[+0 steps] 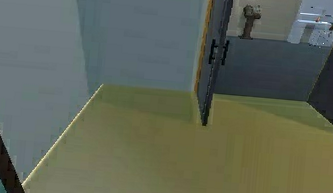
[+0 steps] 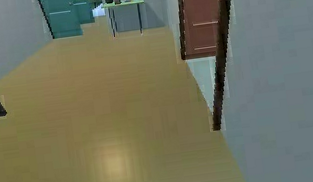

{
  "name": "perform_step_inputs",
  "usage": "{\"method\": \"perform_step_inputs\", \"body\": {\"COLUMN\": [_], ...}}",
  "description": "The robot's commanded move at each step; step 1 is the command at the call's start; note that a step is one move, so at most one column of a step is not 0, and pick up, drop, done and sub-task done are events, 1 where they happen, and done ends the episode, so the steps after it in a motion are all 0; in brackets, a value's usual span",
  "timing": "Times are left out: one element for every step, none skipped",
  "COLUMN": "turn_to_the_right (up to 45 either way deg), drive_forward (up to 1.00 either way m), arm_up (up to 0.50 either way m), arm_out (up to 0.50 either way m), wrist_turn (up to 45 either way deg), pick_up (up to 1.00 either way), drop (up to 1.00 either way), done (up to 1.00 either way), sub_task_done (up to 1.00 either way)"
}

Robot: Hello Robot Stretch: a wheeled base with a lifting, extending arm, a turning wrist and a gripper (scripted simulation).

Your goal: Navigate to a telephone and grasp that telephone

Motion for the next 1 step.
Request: {"method": "perform_step_inputs", "body": {"turn_to_the_right": [30.0], "drive_forward": [0.00], "arm_up": [0.00], "arm_out": [0.00], "wrist_turn": [0.0], "pick_up": [0.00], "drop": [0.00], "done": [0.00], "sub_task_done": [0.00]}}
